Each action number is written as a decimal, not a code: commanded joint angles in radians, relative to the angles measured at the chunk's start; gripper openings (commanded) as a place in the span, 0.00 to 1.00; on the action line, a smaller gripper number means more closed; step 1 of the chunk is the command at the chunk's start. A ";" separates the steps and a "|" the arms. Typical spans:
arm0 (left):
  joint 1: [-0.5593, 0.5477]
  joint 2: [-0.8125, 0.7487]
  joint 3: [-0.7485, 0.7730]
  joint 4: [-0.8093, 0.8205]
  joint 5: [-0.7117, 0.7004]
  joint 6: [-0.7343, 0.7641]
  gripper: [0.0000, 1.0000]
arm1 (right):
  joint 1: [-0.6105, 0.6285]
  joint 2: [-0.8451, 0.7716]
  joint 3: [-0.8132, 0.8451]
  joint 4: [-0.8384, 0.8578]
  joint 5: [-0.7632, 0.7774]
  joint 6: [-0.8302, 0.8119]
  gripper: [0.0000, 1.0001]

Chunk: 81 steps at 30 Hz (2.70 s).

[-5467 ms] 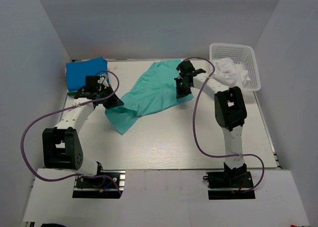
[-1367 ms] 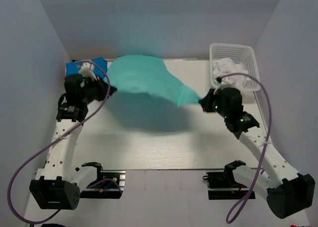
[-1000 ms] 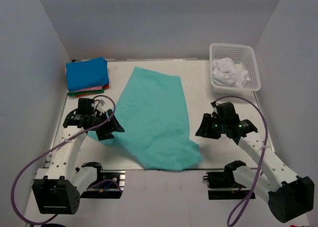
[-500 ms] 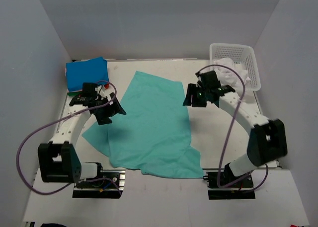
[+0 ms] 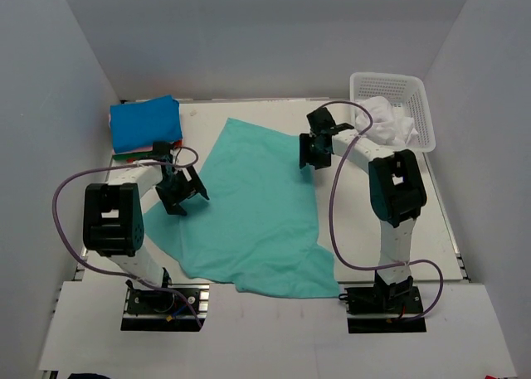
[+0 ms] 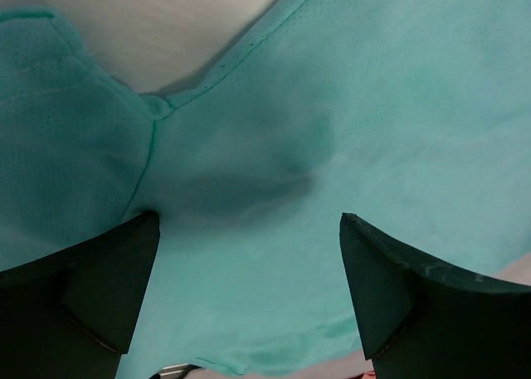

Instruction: Fold and stack the t-shirts

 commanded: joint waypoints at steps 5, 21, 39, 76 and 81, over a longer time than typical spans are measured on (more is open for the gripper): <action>-0.006 0.123 0.056 0.044 -0.042 0.020 1.00 | 0.005 -0.007 -0.075 -0.041 0.033 -0.012 0.40; -0.015 0.071 0.256 0.006 0.085 0.083 1.00 | 0.168 -0.070 0.143 -0.254 0.135 -0.073 0.00; -0.001 -0.104 0.064 -0.081 0.021 0.092 1.00 | 0.534 0.127 0.380 -0.311 0.082 -0.142 0.68; -0.001 0.025 -0.020 -0.046 -0.056 0.006 1.00 | 0.253 -0.077 -0.159 -0.053 -0.003 -0.018 0.00; -0.001 0.079 -0.020 -0.126 -0.128 -0.032 1.00 | 0.207 -0.155 -0.234 -0.117 0.095 0.092 0.00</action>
